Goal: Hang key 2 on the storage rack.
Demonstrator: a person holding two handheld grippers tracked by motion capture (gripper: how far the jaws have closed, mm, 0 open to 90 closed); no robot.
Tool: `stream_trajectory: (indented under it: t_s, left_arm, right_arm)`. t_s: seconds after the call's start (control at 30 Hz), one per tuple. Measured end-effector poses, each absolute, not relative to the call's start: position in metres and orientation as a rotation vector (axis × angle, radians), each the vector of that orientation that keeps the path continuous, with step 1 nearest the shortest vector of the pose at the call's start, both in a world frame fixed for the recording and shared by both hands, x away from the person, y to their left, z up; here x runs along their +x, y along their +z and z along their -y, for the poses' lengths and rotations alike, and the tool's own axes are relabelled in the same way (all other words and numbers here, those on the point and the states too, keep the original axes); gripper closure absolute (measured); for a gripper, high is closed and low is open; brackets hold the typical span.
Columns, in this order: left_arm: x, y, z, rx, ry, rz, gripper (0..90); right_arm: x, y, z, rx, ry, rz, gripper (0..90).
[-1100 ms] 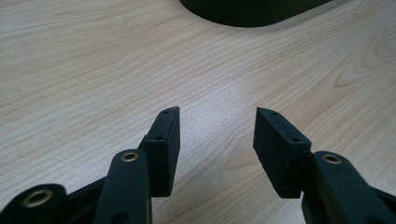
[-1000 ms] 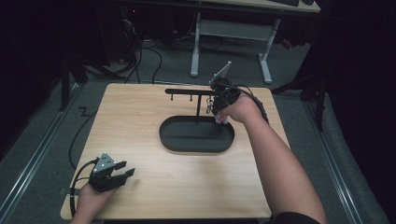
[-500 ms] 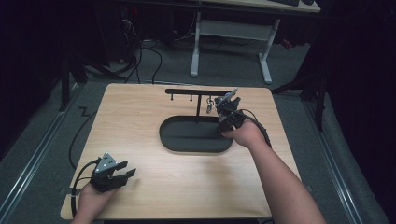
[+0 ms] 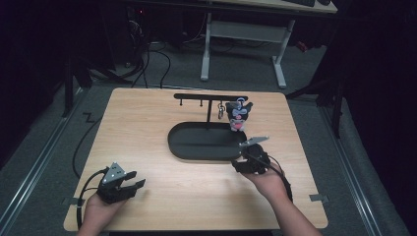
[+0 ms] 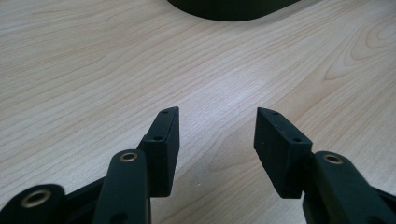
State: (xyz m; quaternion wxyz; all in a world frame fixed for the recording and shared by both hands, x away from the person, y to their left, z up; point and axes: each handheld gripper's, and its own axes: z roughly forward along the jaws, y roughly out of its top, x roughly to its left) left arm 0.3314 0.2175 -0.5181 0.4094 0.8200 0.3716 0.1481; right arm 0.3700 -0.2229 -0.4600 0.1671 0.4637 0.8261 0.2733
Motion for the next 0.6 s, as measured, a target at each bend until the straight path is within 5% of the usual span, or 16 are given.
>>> stream_trajectory:
  t_s: [0.4,0.6]
  left_arm:
    - [0.325,-0.519,-0.206,2.081,0.375,-0.882,48.2]
    - [0.323,-0.52,-0.197,2.084,0.39,-0.868,47.0]
  right_arm:
    - [0.292,-0.509,0.264,1.247,1.01,-2.044,38.2]
    - [0.288,-0.513,0.283,1.293,1.064,-2.026,35.7]
